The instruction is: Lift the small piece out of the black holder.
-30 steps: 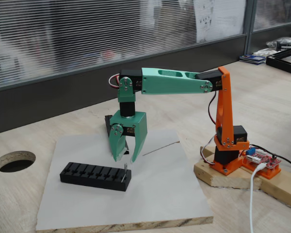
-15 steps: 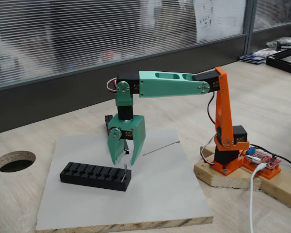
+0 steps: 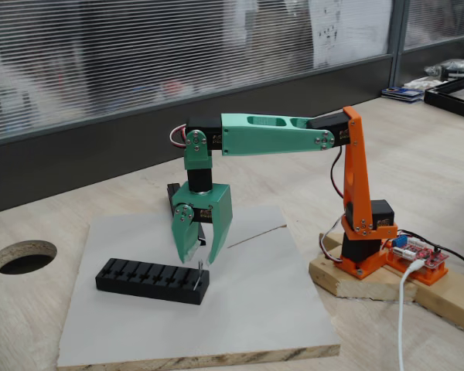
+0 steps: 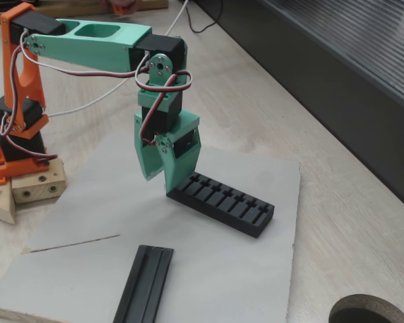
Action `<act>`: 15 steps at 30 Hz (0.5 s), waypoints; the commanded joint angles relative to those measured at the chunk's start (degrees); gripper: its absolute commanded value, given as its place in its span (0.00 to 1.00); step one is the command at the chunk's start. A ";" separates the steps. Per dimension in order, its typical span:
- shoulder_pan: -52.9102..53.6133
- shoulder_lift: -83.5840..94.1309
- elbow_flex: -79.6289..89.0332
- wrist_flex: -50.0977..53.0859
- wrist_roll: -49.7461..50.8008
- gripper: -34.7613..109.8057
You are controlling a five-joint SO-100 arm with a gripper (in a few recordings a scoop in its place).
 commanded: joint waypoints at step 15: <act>-0.62 1.05 5.54 0.18 0.44 0.45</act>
